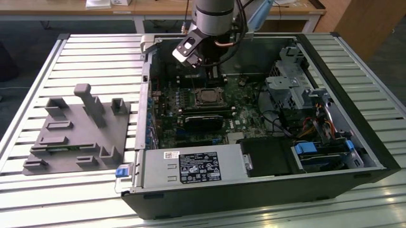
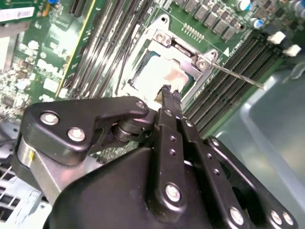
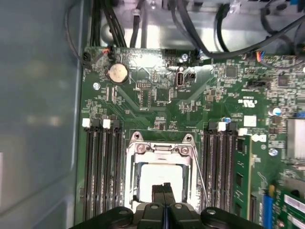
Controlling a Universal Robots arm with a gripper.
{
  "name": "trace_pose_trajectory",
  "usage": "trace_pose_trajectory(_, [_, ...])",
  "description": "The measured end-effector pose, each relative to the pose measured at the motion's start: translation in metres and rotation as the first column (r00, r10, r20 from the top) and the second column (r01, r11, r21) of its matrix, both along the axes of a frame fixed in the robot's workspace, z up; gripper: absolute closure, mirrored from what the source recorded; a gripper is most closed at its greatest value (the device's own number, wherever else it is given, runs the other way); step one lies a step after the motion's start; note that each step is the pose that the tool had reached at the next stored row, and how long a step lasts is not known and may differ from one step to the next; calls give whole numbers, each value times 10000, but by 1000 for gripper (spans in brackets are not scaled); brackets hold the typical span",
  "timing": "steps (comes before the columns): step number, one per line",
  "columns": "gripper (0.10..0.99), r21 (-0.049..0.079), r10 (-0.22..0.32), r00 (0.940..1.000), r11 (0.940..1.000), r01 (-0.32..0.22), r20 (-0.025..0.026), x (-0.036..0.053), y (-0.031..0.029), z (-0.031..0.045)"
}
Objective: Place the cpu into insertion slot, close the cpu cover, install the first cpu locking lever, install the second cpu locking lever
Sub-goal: 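Install the first cpu locking lever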
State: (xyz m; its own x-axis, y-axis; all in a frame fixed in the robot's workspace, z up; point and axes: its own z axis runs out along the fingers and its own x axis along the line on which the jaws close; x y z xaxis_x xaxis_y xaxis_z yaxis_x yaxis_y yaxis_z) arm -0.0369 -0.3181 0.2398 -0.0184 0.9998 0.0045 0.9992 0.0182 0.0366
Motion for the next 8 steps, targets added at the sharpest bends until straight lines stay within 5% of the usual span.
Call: trace_pose_trajectory(8, [980,0,0,10000,10000,0,21,0,0,260])
